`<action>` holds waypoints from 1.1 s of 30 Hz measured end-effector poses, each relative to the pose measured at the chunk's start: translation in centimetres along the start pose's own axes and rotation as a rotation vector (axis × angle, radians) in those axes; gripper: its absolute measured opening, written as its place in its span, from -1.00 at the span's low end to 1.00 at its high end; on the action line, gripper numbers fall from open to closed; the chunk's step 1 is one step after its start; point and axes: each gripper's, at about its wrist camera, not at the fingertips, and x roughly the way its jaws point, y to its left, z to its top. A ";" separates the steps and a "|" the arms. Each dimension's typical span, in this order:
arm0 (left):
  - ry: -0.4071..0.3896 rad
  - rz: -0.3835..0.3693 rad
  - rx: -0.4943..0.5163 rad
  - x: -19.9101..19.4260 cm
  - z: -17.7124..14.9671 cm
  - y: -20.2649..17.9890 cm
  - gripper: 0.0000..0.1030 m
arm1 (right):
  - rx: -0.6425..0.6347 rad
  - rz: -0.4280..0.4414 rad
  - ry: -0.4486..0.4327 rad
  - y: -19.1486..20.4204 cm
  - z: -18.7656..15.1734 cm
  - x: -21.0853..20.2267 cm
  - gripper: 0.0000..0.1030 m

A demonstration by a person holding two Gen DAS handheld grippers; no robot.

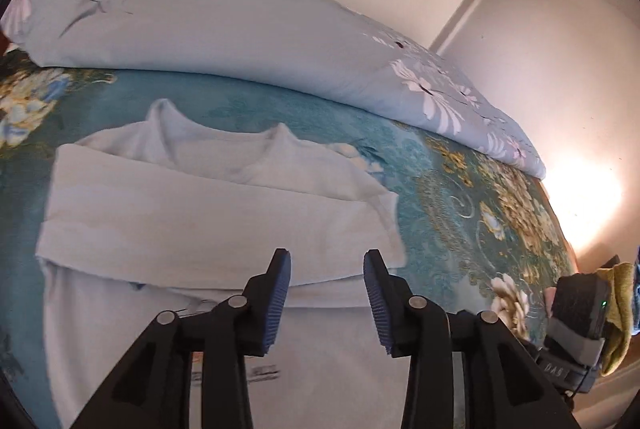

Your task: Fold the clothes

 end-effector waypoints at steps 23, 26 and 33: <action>-0.049 0.251 -0.429 -14.6 -17.5 21.1 -0.18 | 0.051 -0.223 0.130 3.4 5.4 8.6 -0.82; -0.042 0.192 -0.387 -14.9 -17.5 19.4 -0.18 | 0.044 -0.250 0.172 3.3 5.6 8.7 -0.81; 0.020 0.104 -0.328 -13.6 -19.2 16.5 -0.02 | -0.084 -0.150 0.192 5.2 -0.7 1.9 -0.46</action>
